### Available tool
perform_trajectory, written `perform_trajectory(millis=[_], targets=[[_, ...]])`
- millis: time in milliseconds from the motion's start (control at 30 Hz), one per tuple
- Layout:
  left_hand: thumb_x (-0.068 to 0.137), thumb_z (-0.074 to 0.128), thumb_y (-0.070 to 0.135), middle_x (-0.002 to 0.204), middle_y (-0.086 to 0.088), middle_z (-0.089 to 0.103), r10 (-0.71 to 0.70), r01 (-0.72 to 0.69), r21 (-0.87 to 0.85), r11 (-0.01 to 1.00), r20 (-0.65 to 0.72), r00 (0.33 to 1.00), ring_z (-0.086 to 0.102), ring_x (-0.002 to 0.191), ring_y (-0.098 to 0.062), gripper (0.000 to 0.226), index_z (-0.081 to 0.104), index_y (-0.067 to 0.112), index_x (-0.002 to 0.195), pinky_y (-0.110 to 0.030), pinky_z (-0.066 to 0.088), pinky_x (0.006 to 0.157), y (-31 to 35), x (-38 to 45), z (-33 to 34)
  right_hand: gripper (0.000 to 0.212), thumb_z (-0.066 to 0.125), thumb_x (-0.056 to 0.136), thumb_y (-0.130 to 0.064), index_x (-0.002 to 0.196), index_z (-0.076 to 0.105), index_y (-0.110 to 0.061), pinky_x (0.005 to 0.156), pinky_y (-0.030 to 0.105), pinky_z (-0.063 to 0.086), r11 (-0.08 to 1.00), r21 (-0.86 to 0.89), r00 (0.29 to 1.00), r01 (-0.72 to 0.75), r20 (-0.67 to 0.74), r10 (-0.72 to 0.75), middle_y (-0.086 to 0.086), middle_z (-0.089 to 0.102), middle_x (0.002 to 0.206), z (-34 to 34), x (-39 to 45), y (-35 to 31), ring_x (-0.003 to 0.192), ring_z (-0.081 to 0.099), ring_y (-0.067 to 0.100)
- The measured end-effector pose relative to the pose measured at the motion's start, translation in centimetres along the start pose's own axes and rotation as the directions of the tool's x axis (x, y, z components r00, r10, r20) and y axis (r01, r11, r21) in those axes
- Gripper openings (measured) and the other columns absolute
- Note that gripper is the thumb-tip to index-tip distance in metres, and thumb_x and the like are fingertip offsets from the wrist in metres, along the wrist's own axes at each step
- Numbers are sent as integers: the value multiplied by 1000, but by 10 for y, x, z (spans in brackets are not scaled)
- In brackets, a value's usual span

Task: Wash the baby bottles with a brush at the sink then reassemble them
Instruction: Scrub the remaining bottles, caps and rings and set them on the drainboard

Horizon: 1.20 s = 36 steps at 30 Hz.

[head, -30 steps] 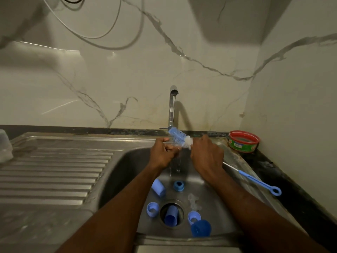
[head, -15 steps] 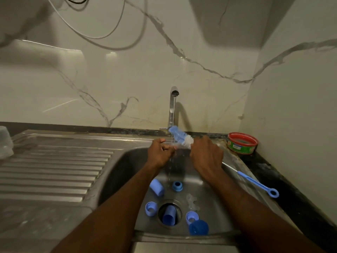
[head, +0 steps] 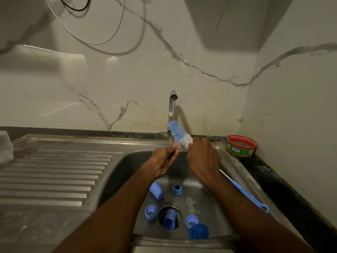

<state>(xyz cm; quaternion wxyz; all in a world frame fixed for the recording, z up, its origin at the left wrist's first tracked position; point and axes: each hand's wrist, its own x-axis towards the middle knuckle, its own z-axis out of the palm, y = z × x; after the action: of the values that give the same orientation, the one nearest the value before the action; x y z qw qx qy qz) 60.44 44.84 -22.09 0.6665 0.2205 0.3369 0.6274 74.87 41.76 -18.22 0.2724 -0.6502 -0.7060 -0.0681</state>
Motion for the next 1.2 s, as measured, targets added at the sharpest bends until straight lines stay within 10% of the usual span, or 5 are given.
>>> perform_trajectory(millis=[600, 1200], targets=[[100, 49, 1, 97, -15, 70, 179, -145, 363, 920, -61, 982, 64, 79, -18, 19, 66, 4, 108, -28, 54, 73, -9, 15, -9, 38, 60, 98, -42, 128, 55, -19, 71, 31, 51, 998, -16, 998, 54, 31, -53, 4, 60, 118, 1, -12, 2, 94, 63, 19], [102, 47, 1, 100, -13, 74, 143, -171, 337, 926, 108, 984, 70, 84, -16, 24, 66, 2, 117, -31, 56, 88, -9, 7, -2, 36, 57, 98, -45, 126, 58, -22, 69, 32, 53, 998, -32, 999, 54, 6, -54, 2, 63, 110, 3, -4, -3, 87, 64, 18]])
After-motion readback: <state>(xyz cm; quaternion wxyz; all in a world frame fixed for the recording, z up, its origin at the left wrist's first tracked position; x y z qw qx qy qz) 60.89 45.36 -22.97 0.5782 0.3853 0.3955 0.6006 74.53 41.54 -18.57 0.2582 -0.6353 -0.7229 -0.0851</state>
